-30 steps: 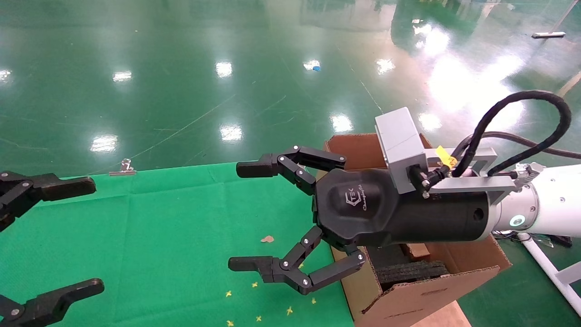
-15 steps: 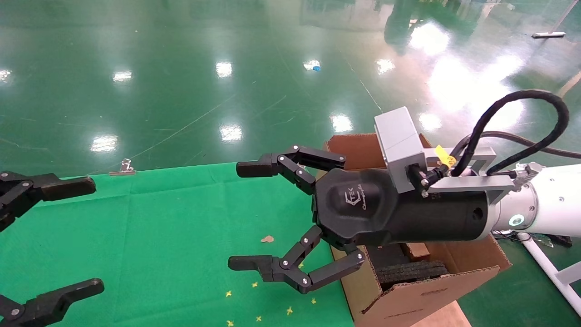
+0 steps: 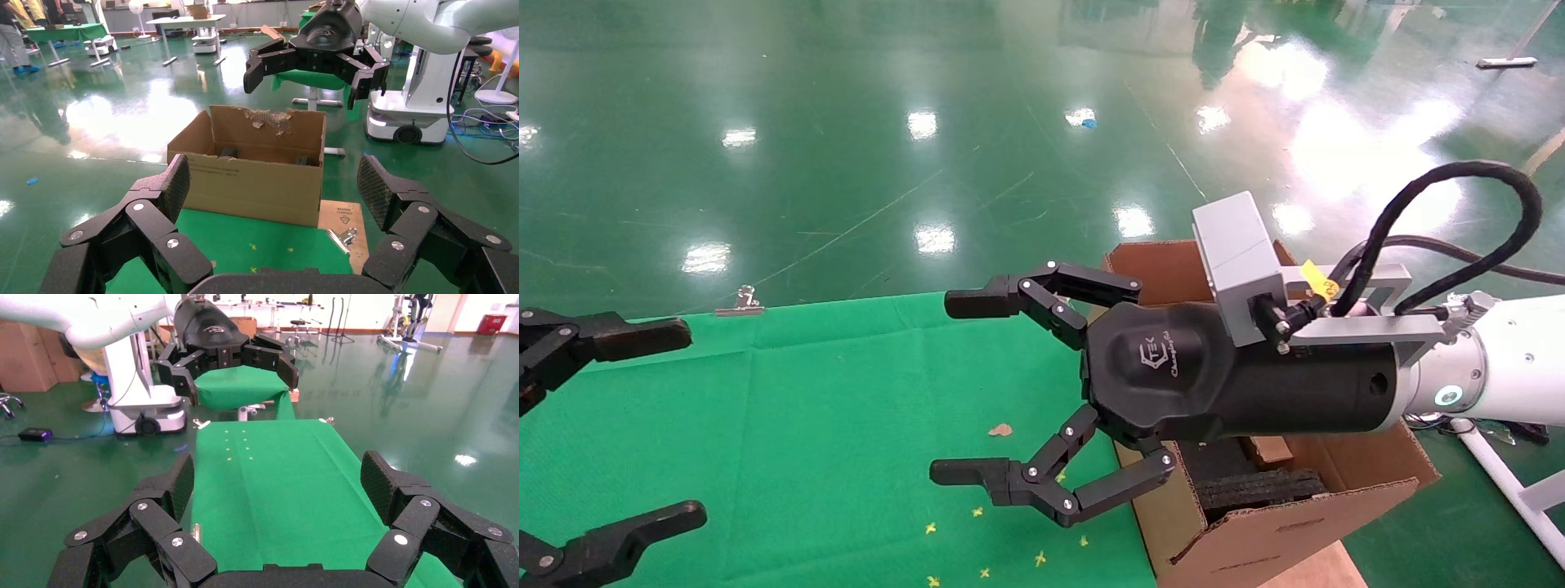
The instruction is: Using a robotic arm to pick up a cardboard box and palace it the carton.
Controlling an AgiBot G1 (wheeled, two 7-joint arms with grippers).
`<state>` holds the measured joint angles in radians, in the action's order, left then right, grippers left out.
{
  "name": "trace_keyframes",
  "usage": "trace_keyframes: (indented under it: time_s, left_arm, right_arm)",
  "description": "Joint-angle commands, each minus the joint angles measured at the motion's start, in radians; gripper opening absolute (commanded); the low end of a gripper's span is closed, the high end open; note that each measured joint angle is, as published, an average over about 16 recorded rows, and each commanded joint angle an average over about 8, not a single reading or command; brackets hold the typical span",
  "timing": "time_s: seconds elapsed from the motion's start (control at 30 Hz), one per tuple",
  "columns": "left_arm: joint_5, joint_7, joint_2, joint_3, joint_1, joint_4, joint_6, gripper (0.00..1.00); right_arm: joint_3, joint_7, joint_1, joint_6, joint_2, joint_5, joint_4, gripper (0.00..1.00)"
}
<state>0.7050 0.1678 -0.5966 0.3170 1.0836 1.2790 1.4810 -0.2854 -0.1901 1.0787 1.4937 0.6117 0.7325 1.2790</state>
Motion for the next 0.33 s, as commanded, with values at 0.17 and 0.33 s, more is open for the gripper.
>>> trace_keyframes:
  time_s: [0.17, 0.33]
  left_arm:
    - [0.000, 0.000, 0.000, 0.000, 0.000, 0.000, 0.000, 1.00]
    - [0.000, 0.000, 0.000, 0.000, 0.000, 0.000, 0.000, 1.00]
  right_arm:
    - [0.000, 0.000, 0.000, 0.000, 0.000, 0.000, 0.000, 1.00]
    - [-0.001, 0.000, 0.001, 0.000, 0.000, 0.000, 0.000, 1.00]
